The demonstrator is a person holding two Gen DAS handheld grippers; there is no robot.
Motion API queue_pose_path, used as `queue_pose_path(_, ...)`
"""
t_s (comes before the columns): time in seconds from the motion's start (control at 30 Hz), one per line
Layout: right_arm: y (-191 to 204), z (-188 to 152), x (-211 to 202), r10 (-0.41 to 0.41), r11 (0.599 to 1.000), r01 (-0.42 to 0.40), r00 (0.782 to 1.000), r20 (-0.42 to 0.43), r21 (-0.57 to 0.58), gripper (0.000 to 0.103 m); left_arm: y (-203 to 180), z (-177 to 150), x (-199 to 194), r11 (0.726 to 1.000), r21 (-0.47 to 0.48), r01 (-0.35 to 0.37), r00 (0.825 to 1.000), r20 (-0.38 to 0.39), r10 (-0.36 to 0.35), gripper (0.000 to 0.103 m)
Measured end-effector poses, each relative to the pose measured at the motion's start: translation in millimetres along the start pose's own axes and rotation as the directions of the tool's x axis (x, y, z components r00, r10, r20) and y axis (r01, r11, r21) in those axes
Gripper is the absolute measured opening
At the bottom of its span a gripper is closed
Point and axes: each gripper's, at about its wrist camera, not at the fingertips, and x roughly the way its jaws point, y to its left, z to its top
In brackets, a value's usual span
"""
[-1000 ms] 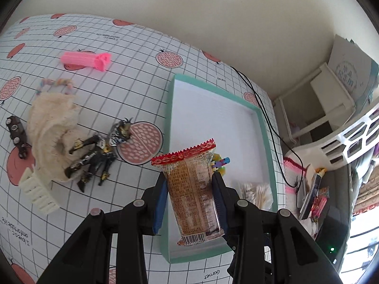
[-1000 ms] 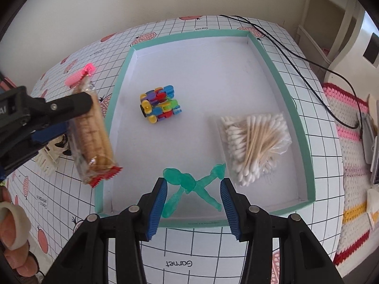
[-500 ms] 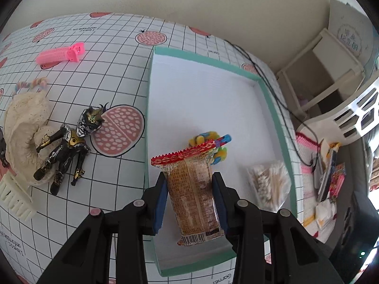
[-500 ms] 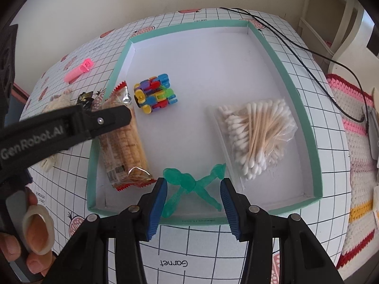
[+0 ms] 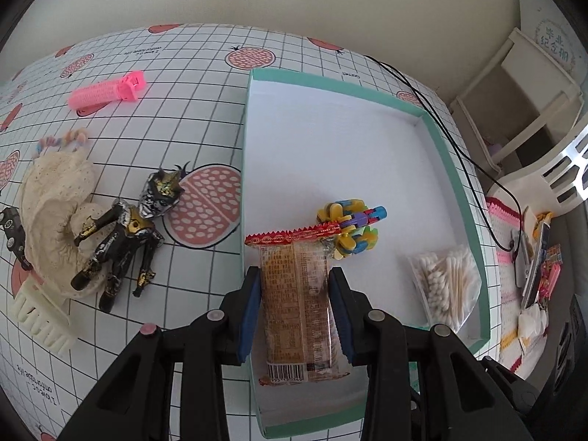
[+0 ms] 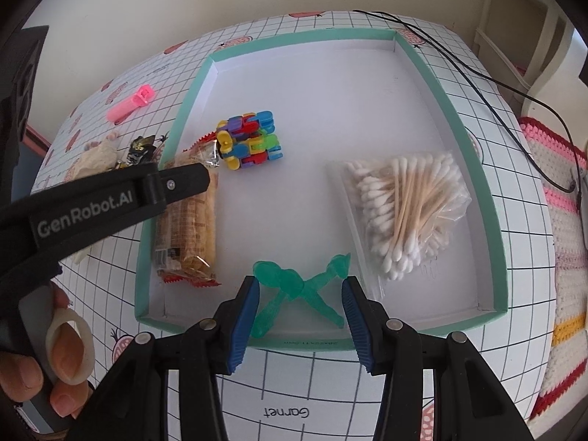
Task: Organize objects
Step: 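Carry the snack bar with the left tool while the right tool carries the green figure into the box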
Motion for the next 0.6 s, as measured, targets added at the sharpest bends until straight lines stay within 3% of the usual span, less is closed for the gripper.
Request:
queue_pose_path(0.3, 15, 1, 3, 0.0, 1.0, 0.0, 1.0, -0.004, -0.023, 0.051, 16, 4, -1, 0.999, -0.044, -0.019, 1.0, 0.009, 0.02, 0.039)
queue_pose_path(0.6, 18, 3, 4, -0.005, 1.0, 0.005, 1.0, -0.014, -0.025, 0.052, 22, 11, 3, 0.996, -0.081, 0.027, 1.0, -0.012, -0.028, 0.039)
